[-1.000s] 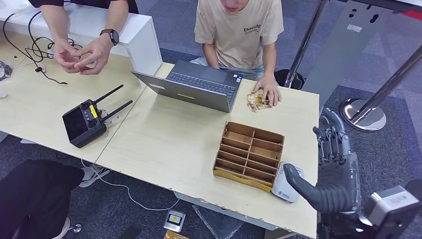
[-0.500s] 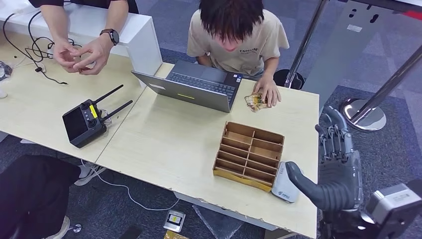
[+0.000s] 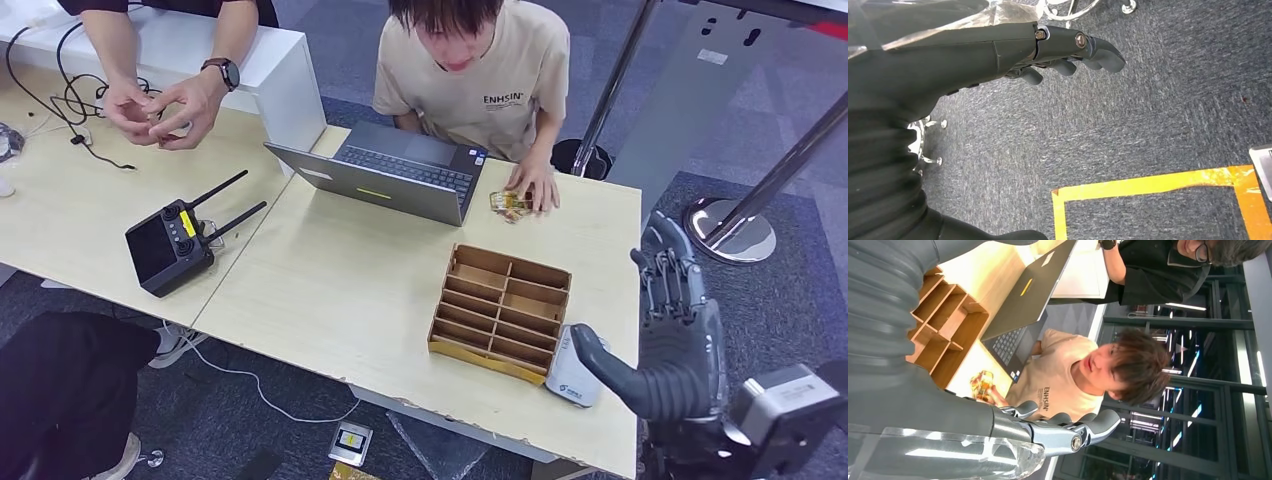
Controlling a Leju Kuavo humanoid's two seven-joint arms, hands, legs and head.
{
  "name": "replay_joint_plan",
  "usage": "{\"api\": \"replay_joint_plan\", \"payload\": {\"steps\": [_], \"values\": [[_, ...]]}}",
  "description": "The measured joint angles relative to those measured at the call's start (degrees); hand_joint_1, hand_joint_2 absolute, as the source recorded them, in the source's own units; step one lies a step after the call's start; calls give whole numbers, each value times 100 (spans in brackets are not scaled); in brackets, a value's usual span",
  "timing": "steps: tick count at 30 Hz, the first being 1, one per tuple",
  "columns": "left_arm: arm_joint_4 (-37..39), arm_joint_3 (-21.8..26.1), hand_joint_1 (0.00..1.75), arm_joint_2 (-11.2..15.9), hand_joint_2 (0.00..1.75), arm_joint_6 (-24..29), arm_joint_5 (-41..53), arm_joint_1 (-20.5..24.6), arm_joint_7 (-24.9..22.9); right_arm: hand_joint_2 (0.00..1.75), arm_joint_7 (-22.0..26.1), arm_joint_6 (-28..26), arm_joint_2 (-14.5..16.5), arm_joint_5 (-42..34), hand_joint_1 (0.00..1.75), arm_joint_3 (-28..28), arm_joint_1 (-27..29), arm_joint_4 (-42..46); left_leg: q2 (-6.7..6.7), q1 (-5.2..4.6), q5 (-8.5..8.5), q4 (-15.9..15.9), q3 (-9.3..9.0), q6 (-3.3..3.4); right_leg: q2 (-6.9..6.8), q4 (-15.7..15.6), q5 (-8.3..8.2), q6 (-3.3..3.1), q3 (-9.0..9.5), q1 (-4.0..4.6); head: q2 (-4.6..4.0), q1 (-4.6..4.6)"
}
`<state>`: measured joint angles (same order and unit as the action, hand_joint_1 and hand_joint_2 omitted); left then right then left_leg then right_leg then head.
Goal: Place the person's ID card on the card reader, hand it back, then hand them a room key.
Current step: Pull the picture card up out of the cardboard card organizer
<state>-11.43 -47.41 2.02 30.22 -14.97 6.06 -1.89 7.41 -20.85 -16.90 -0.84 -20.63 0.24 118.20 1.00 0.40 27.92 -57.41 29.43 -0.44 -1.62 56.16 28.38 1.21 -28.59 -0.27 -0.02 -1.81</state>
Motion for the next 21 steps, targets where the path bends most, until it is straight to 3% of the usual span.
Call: {"api": "replay_joint_plan", "payload": {"steps": [21], "values": [[0,0,0,-55,175,-59,51,6,-143,175,-29,172,5,-22,0,-18,-75,-138,0,0,0,0,1,0,0,0,0,0,0,0,0,1]]}}
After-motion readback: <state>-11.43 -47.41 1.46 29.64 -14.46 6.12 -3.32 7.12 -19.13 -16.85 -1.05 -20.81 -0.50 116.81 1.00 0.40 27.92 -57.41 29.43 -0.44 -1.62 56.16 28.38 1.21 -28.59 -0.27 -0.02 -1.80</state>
